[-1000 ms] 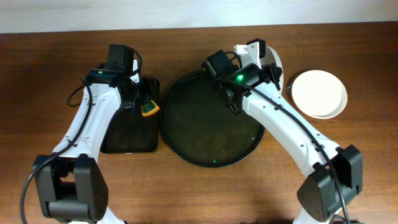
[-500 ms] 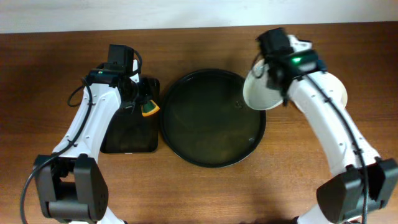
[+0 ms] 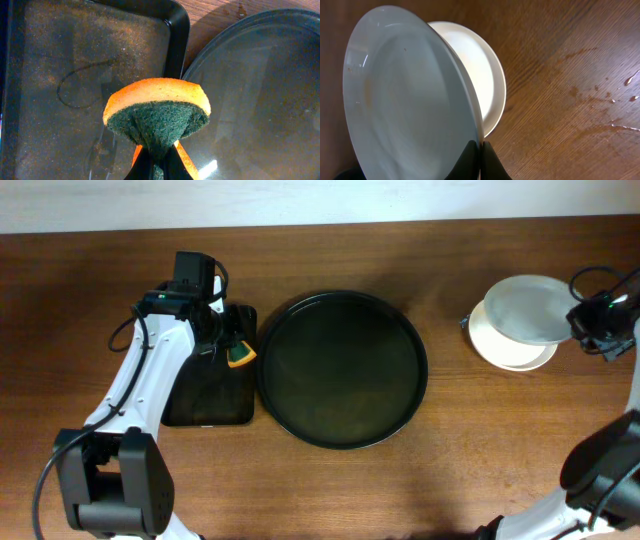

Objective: Clean dirty plates on tray and stack at the side
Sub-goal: 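Place the white plate onto the plate stack at right and release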

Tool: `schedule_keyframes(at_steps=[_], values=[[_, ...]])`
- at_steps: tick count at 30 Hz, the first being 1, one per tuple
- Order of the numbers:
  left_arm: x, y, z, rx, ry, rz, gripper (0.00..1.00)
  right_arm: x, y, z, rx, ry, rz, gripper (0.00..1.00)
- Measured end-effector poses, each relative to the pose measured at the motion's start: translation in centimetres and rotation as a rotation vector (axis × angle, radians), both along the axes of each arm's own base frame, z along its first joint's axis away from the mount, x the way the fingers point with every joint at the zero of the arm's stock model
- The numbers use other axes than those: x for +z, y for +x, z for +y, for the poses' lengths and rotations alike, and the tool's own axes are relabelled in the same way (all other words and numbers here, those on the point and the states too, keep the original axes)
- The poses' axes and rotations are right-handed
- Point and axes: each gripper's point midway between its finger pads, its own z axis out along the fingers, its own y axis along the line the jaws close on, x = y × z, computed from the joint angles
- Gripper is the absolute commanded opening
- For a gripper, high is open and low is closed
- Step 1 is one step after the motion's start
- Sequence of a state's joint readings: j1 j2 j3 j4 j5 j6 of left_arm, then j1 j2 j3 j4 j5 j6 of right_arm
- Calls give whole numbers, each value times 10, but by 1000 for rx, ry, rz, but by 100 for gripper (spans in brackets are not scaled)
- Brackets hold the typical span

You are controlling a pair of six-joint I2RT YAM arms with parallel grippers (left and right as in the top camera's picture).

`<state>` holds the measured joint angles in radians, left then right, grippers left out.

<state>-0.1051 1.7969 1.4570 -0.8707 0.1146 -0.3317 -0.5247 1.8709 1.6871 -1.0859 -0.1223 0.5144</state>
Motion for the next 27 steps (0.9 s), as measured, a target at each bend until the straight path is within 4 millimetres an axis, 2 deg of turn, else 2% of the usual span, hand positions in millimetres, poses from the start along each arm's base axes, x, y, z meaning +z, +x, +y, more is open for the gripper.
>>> schedule_keyframes(at_steps=[4, 6, 7, 9, 12, 15, 17, 19, 22, 24, 26, 27], values=[[0, -1, 1, 2, 5, 4, 0, -42, 6, -4, 2, 40, 73, 4], [-1, -1, 4, 8, 22, 3, 0, -61, 8, -5, 3, 56, 104, 8], [-1, 0, 7, 15, 40, 1, 0, -65, 7, -5, 4, 60, 112, 16], [-1, 1, 15, 30, 81, -4, 0, -66, 4, -3, 13, 64, 125, 47], [-1, 2, 25, 51, 139, -10, 0, -67, -5, 3, 49, 81, 164, 47], [-1, 2, 30, 50, 165, -13, 0, -67, -17, 20, 161, 140, 199, 48], [-1, 3, 33, 43, 186, -15, 0, -51, -17, 50, 307, 137, 198, 48], [-1, 3, 37, -25, 233, -22, 0, -33, -9, 94, 479, 104, 180, 48], [-4, 4, 35, -225, 292, -25, 0, -28, 0, 158, 687, 82, 183, 48], [-24, 4, 34, -265, 298, 18, 0, -28, -1, 189, 776, 69, 201, 48], [-63, 6, 34, -296, 302, 93, 0, -29, -5, 221, 875, 50, 223, 48], [-72, 7, 34, -302, 302, 108, 0, -29, -6, 225, 885, 45, 225, 48]])
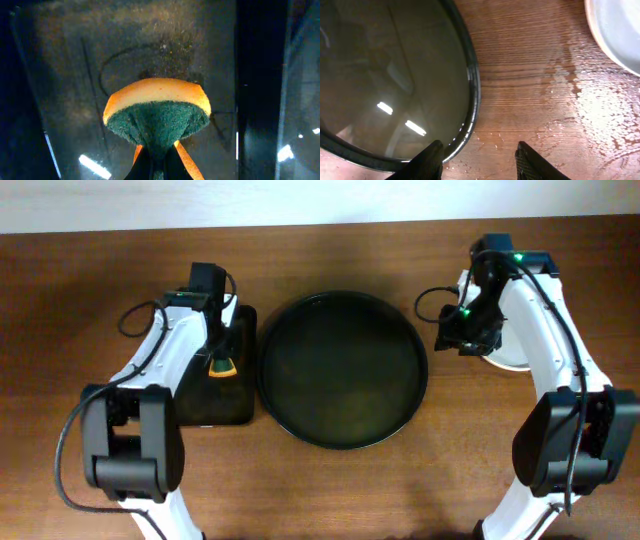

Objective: Clean dirty plates on tray and stack at the side
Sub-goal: 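Place the white plate onto the plate stack at right and release, then lower the sponge into the black rectangular tray and open left gripper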

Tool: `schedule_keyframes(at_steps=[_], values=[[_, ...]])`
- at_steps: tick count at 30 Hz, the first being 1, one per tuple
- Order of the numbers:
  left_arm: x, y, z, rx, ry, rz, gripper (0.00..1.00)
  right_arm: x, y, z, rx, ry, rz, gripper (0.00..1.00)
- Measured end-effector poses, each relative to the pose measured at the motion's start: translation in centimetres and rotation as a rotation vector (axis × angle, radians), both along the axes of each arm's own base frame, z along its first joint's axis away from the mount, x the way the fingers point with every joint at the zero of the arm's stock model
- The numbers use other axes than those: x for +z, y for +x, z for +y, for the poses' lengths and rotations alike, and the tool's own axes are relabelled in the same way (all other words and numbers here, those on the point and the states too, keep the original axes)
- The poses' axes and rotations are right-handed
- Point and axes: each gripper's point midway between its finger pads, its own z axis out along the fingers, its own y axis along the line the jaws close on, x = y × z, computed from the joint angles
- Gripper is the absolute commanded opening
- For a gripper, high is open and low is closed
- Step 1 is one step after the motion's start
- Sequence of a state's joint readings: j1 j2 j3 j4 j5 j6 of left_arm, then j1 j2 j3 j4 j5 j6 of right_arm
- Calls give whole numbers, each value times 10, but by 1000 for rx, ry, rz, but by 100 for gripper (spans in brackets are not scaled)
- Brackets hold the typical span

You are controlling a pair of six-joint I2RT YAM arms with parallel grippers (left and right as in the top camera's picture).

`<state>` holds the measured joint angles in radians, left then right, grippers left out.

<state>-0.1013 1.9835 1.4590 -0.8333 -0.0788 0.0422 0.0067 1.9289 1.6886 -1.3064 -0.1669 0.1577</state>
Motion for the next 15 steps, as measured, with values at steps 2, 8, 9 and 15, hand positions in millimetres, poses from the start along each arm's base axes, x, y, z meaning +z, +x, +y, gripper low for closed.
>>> schedule_keyframes(at_steps=[2, 8, 9, 15], values=[[-12, 1, 1, 0, 2, 17, 22, 0, -2, 7, 20, -5, 7, 48], [-13, 2, 7, 2, 8, 57, 63, 0, -5, 8, 26, -9, 17, 48], [1, 9, 6, 2, 6, 44, 61, 0, -5, 8, 26, -9, 17, 48], [40, 16, -1, 61, -50, -8, 0, 0, -5, 8, 27, -12, 17, 48]])
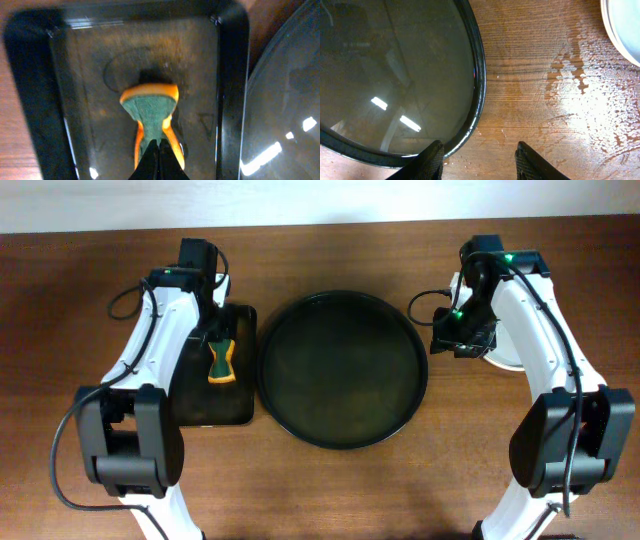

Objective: Clean dirty plates on tray and stack at the side
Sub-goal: 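Lower the sponge into the black rectangular tray and open left gripper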

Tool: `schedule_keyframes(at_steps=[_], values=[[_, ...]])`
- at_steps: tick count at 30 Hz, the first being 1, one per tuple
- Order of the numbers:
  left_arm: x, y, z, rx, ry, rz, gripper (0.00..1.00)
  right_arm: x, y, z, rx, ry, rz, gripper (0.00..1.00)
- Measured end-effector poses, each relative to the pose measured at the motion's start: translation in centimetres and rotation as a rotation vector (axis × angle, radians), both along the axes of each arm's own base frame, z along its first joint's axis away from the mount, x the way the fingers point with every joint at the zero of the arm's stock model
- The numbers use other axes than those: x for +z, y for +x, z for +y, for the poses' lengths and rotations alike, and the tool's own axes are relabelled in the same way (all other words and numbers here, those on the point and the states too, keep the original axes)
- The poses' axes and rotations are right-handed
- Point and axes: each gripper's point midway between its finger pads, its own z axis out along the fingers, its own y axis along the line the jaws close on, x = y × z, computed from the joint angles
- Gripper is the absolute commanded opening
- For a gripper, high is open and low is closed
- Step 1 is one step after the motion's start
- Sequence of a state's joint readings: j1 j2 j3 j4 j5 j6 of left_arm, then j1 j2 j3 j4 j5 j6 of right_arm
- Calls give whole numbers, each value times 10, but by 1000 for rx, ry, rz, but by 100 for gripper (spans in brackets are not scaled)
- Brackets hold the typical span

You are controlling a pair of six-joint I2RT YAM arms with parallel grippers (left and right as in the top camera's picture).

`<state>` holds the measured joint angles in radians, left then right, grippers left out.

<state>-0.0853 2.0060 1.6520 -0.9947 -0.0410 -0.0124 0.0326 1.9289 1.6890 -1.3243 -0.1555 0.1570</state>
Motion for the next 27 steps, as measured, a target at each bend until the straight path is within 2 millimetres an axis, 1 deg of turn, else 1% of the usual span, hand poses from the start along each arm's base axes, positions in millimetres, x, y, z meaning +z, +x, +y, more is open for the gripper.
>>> schedule_keyframes(at_steps=[3, 4, 5, 6, 9, 11, 12, 13, 14, 15, 16, 17, 18, 19, 20, 21, 22, 23, 24, 25, 26, 27], values=[[-35, -18, 0, 5, -8, 50, 0, 0, 0, 0, 0, 0, 2, 48], [-52, -30, 0, 5, -8, 78, 0, 0, -1, 0, 0, 0, 3, 48], [-60, -34, 0, 5, -9, 88, 0, 0, -1, 0, 0, 0, 4, 48], [-64, -35, 0, 5, -9, 84, 0, 0, -1, 0, 0, 0, 4, 48], [-69, -37, 0, 5, -10, 84, 0, 0, -1, 0, 0, 0, 4, 48], [-65, -38, -3, 2, -28, 86, 0, 0, -1, 0, 0, 0, 5, 48], [-56, -36, -5, -1, -41, 67, 0, 0, -1, 0, 1, 0, 6, 48], [-40, -31, -6, -3, -50, 25, 10, 0, -2, 0, 0, 0, 7, 48], [-25, -29, -7, -4, -55, -8, 11, 0, -2, 0, 0, 0, 7, 48], [-8, -33, -7, -2, -60, -25, 7, 0, -2, 0, 0, 0, 7, 48], [-8, -39, -7, 2, -61, -3, 4, 0, -2, 0, 0, 0, 7, 48], [-10, -46, -7, 12, -65, 26, 6, 0, -2, 0, -1, 0, 7, 48], [-13, -57, -10, 20, -84, 74, 14, 0, -2, 0, 0, -2, 8, 51], [-13, -62, -14, 21, -109, 96, 20, 0, -2, -2, 0, -10, 8, 55], [-13, -63, -18, 21, -130, 101, 22, 0, -2, -3, 2, -19, 7, 62], [-13, -70, -25, 17, -168, 128, 26, -1, -2, -4, 3, -26, 7, 62], [-13, -76, -28, 17, -183, 153, 29, -1, -2, -5, 6, -28, 6, 60], [-13, -81, -30, 20, -193, 177, 32, -1, -2, -5, 15, -28, 5, 60], [-12, -85, -30, 21, -196, 187, 38, -1, -2, -5, 26, -31, 3, 63], [-5, -86, -31, 20, -200, 175, 41, -1, -1, -6, 27, -36, 1, 65], [10, -86, -31, 17, -205, 135, 48, 1, -1, -8, 30, -47, -10, 68], [29, -86, -29, 14, -200, 79, 53, 7, -1, -11, 27, -66, -27, 69]])
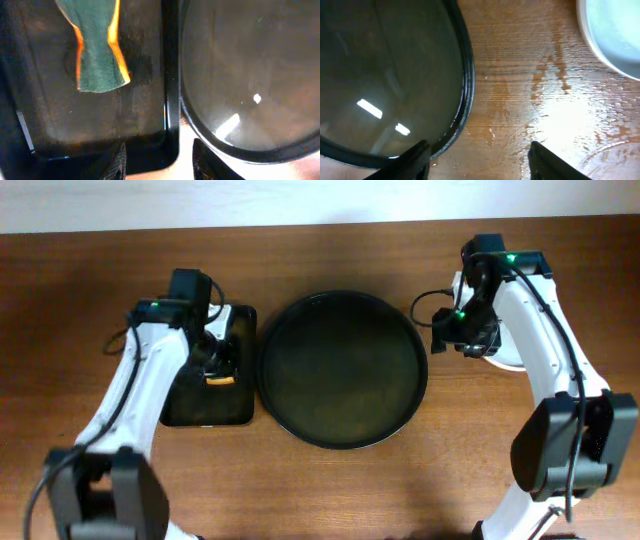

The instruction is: Clean dirty plates on tray and stack at the side

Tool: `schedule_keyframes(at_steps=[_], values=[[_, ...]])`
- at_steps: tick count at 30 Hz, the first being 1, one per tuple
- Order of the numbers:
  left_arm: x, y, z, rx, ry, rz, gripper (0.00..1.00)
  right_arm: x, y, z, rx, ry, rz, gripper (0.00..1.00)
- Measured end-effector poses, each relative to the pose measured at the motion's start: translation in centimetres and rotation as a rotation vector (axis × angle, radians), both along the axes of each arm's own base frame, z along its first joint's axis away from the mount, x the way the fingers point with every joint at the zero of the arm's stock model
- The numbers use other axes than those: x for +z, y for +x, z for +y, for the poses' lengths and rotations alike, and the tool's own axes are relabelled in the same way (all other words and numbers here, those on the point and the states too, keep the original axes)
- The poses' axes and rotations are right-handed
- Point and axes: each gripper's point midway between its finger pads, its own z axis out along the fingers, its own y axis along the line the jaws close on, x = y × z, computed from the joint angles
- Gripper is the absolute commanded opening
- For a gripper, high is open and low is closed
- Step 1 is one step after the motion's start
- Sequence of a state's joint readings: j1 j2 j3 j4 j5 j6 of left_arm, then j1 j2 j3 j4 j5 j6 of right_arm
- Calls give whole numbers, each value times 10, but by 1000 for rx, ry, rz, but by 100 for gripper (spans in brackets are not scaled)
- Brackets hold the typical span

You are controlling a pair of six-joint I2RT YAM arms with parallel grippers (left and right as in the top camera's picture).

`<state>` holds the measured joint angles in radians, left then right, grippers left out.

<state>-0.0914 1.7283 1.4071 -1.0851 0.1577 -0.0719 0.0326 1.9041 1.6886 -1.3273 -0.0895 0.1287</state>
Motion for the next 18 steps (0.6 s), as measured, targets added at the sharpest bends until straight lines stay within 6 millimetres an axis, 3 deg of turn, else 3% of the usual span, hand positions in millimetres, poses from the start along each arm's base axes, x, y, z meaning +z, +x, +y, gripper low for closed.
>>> schedule_keyframes(at_steps=[1, 2, 3, 4, 5, 6, 8, 12, 15, 18], values=[[13, 0, 2, 3, 5, -41, 56, 11, 1, -4, -4, -21, -39, 73], [31, -2, 4, 2, 15, -102, 64, 40, 0, -8, -6, -40, -134, 76], [48, -5, 6, 4, 20, -158, 67, 69, -1, -10, -14, -47, -232, 81], [58, -6, 7, 4, 18, -222, 71, 94, -4, -11, -15, -51, -314, 83], [66, -19, 9, 5, 18, -267, 76, 117, -10, -12, -19, -52, -388, 90], [75, -32, 12, 6, 23, -325, 96, 132, -18, -12, -26, -49, -445, 92], [93, -56, 18, 14, 38, -433, 99, 135, -38, -13, -25, -48, -480, 99], [135, -103, 27, 36, 38, -671, 99, 124, -87, -18, -39, -61, -626, 99], [134, -130, 30, 40, 37, -715, 99, 146, -125, -26, -63, -93, -772, 99], [133, -130, 30, 40, 37, -710, 99, 150, -128, -27, -65, -96, -789, 99]])
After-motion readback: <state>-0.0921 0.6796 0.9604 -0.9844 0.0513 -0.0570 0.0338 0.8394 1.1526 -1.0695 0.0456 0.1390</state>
